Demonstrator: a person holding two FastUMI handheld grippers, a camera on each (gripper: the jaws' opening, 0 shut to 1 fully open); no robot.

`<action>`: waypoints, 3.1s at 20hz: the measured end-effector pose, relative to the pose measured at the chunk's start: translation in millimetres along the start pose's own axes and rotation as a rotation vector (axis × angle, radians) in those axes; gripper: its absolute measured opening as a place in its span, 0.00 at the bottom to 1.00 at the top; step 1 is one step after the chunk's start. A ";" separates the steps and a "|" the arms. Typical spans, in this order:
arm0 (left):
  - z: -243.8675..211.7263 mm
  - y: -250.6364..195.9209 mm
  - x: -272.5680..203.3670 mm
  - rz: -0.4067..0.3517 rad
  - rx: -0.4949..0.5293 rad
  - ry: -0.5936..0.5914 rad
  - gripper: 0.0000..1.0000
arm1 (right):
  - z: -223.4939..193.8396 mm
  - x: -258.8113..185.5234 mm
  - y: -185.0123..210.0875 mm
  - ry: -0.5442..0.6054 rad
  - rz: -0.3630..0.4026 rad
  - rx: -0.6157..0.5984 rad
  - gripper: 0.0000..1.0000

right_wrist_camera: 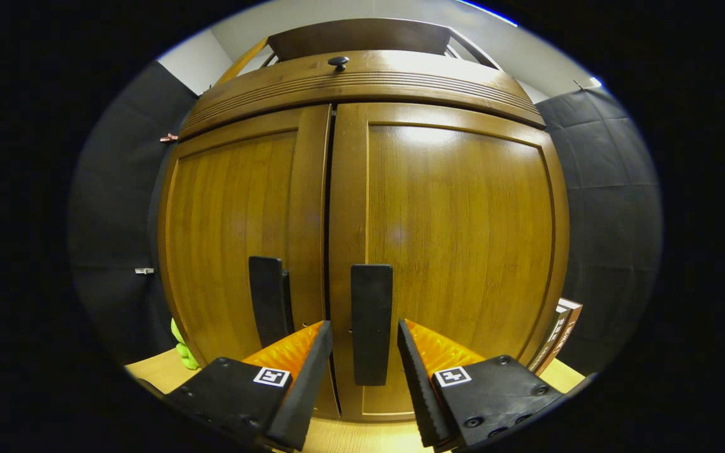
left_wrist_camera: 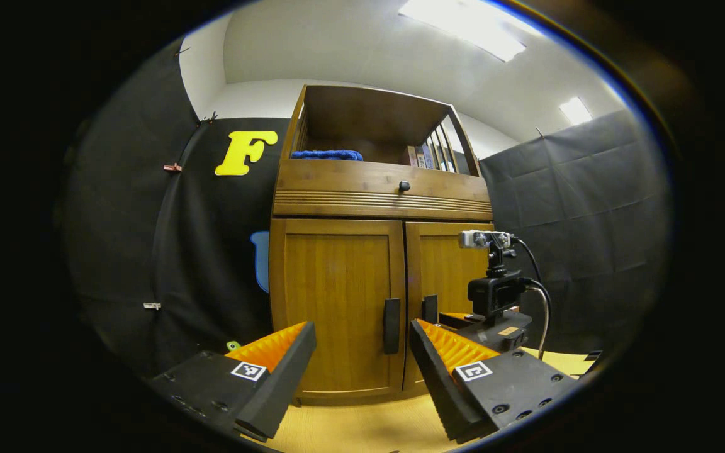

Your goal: Open the right door of the double-door shoe cabinet with the right hand, and open the left door with the left hand.

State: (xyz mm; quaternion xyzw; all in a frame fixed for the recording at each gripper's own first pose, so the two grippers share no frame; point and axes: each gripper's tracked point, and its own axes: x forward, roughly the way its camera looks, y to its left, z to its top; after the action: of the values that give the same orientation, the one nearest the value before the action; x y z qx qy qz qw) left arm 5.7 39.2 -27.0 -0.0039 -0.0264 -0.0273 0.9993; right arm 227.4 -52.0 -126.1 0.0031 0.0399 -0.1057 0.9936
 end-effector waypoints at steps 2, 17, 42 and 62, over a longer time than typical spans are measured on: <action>-2.1 2.2 1.8 0.007 0.002 0.006 0.91 | -2.2 6.3 -6.9 -0.010 -0.031 -0.008 0.67; -0.8 19.6 -18.4 0.057 -0.018 0.020 0.93 | -1.9 -17.3 -4.4 0.006 0.032 -0.027 0.24; 1.0 -67.1 -28.6 -0.067 -0.048 0.026 0.94 | 8.5 -150.8 -69.2 0.031 0.099 -0.054 0.28; -3.1 -110.7 -30.4 -0.165 -0.030 0.031 0.94 | 20.0 -202.9 -142.2 0.040 -0.042 -0.105 0.22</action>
State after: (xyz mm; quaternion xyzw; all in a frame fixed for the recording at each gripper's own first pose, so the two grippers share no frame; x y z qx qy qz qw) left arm -30.6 -69.7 -31.1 -0.0162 -0.0110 -0.1101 0.9937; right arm 1.4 -148.7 -89.6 -0.0478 0.0654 -0.1240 0.9890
